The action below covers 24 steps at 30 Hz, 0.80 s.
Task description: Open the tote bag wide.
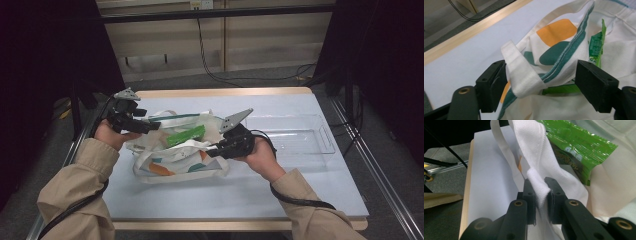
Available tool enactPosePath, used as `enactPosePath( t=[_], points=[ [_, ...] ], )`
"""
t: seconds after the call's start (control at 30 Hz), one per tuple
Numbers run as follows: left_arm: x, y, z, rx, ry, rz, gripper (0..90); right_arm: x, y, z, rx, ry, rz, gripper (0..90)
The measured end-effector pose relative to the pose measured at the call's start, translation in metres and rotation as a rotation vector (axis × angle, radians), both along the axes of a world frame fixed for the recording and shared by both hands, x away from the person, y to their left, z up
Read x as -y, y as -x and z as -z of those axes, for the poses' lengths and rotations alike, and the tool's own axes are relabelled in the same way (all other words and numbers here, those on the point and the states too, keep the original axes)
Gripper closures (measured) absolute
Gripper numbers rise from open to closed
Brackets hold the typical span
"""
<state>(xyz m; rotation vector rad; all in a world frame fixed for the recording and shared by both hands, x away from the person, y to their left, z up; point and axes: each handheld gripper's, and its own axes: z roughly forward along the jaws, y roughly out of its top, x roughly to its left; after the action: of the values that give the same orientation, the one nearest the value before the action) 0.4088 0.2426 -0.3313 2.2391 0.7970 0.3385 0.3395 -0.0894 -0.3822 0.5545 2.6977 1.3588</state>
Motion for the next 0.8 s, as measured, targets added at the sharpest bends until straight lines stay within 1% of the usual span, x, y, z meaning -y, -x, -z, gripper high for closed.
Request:
enactPosePath(
  t=[0.13, 0.17, 0.2, 0.23, 0.27, 0.3, 0.33, 0.37, 0.4, 0.43, 0.53, 0.57, 0.63, 0.67, 0.7, 0.73, 0.77, 0.8],
  points=[
    [0.002, -0.001, 0.002, -0.026, 0.029, 0.019, 40.1, 0.000, 0.000, -0.001, 0.003, -0.001, 0.009, 79.5],
    [0.002, -0.002, 0.002, -0.022, 0.018, 0.033, 44.4, 0.000, 0.000, 0.000, 0.006, 0.001, 0.008, 79.6],
    [0.003, -0.001, 0.002, -0.034, 0.020, 0.035, 49.0, 0.000, 0.000, 0.000, 0.009, 0.001, 0.009, 79.5],
    [0.005, -0.001, 0.003, -0.039, 0.020, 0.048, 52.4, 0.000, 0.000, 0.000, 0.004, -0.001, 0.009, 79.6],
    [0.006, -0.001, 0.003, -0.035, 0.019, 0.050, 56.4, 0.000, 0.000, 0.000, 0.002, -0.003, 0.009, 79.6],
    [0.008, -0.001, 0.002, -0.042, 0.006, 0.049, 58.9, -0.001, 0.000, 0.001, 0.003, -0.004, 0.012, 79.6],
    [0.009, 0.000, 0.002, -0.038, -0.007, 0.053, 68.0, -0.001, 0.000, 0.001, 0.002, -0.007, 0.010, 79.6],
    [0.009, -0.001, 0.003, -0.029, -0.006, 0.053, 76.3, -0.001, 0.000, 0.001, 0.002, -0.006, 0.009, 79.7],
    [0.010, -0.001, 0.004, -0.044, 0.002, 0.041, 78.1, -0.001, 0.001, 0.001, -0.001, -0.007, 0.009, 79.7],
    [0.009, -0.003, 0.004, -0.044, -0.004, 0.046, 79.3, -0.001, 0.002, 0.002, 0.003, -0.002, 0.005, 79.7],
    [0.008, -0.007, 0.004, -0.058, 0.009, 0.022, 81.8, 0.000, 0.004, 0.004, 0.003, -0.002, -0.002, 79.8],
    [0.007, -0.008, 0.004, -0.054, 0.004, 0.010, 82.1, 0.000, 0.005, 0.005, 0.004, 0.001, -0.004, 79.7],
    [0.007, -0.011, 0.003, -0.054, 0.015, -0.013, 82.1, 0.001, 0.007, 0.007, 0.006, 0.003, -0.009, 79.8],
    [0.007, -0.012, 0.002, -0.055, 0.014, -0.026, 82.1, 0.001, 0.008, 0.008, 0.006, 0.001, -0.009, 79.8],
    [0.007, -0.013, 0.002, -0.052, 0.011, -0.032, 82.1, 0.001, 0.009, 0.009, 0.004, 0.003, -0.014, 79.8],
    [0.007, -0.014, 0.001, -0.056, 0.015, -0.043, 82.1, 0.001, 0.010, 0.010, 0.012, 0.004, -0.015, 79.7],
    [0.007, -0.016, 0.001, -0.060, 0.014, -0.045, 82.1, 0.002, 0.011, 0.011, 0.008, 0.006, -0.015, 79.7],
    [0.008, -0.018, 0.001, -0.055, 0.015, -0.050, 82.1, 0.002, 0.011, 0.012, 0.009, 0.004, -0.018, 79.7]
  ],
)
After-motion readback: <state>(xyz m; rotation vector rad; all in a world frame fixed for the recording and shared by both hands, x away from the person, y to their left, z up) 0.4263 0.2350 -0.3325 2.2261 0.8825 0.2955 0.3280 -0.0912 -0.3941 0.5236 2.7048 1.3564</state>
